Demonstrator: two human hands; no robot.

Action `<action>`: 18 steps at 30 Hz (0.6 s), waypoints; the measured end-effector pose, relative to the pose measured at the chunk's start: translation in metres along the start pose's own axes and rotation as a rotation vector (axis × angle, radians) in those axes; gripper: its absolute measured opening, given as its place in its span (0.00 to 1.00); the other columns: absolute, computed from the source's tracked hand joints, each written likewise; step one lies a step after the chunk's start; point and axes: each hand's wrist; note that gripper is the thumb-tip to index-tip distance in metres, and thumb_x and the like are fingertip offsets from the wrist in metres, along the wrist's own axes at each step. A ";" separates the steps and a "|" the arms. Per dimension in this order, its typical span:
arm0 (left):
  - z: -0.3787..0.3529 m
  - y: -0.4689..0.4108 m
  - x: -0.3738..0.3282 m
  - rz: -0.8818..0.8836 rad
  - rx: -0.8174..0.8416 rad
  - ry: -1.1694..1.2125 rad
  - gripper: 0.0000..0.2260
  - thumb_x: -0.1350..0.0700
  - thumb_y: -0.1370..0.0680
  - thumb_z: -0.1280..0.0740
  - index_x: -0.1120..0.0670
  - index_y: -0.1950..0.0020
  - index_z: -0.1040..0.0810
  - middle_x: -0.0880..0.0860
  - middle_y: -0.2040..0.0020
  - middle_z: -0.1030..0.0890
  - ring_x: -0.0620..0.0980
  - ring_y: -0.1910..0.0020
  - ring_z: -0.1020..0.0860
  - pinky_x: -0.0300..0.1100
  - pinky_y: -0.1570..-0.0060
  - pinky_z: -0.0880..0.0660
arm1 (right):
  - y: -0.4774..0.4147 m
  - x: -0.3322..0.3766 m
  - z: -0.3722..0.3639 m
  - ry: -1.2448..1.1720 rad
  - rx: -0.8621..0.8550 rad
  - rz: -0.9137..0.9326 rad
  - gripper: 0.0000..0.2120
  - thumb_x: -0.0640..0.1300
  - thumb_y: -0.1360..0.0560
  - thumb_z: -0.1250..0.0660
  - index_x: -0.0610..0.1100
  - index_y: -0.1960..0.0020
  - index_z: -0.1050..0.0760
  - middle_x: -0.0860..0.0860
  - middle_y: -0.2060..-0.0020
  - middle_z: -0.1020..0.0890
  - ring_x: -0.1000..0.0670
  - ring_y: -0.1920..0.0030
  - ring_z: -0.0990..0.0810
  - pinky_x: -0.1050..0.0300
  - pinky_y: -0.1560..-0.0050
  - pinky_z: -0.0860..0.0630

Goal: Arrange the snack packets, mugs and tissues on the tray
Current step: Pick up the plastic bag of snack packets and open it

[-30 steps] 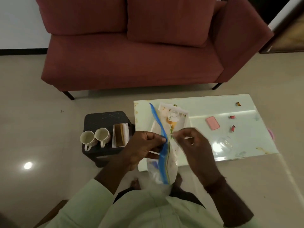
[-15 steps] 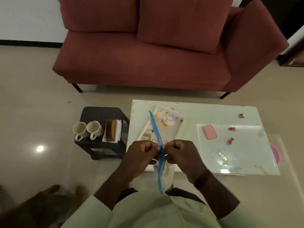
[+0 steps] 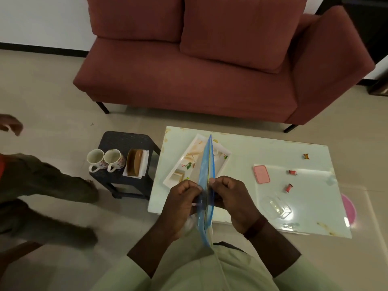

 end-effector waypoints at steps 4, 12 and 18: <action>0.003 0.000 -0.001 -0.026 0.042 -0.027 0.07 0.59 0.20 0.37 0.60 0.54 0.23 0.56 0.61 0.19 0.51 0.60 0.18 0.52 0.56 0.18 | 0.003 0.003 0.002 0.038 0.018 0.051 0.12 0.42 0.20 0.34 0.36 0.60 0.22 0.46 0.67 0.17 0.50 0.65 0.17 0.59 0.61 0.19; 0.023 -0.020 -0.021 -0.116 0.308 -0.188 0.16 0.43 0.24 0.38 0.53 0.45 0.24 0.55 0.53 0.16 0.54 0.54 0.16 0.45 0.64 0.19 | -0.002 0.023 -0.010 0.289 0.064 0.159 0.13 0.43 0.20 0.35 0.43 0.63 0.24 0.53 0.70 0.19 0.53 0.66 0.18 0.55 0.60 0.17; 0.044 -0.026 -0.020 0.005 0.167 0.413 0.17 0.55 0.24 0.39 0.63 0.38 0.29 0.55 0.55 0.19 0.49 0.59 0.19 0.42 0.60 0.19 | -0.009 0.025 -0.029 -0.154 0.063 -0.053 0.10 0.43 0.18 0.38 0.37 0.53 0.24 0.40 0.56 0.16 0.44 0.55 0.17 0.53 0.52 0.16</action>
Point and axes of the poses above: each hand's wrist, its own y-axis away from the middle knuckle, its own z-axis out of the back of the hand, x = y × z
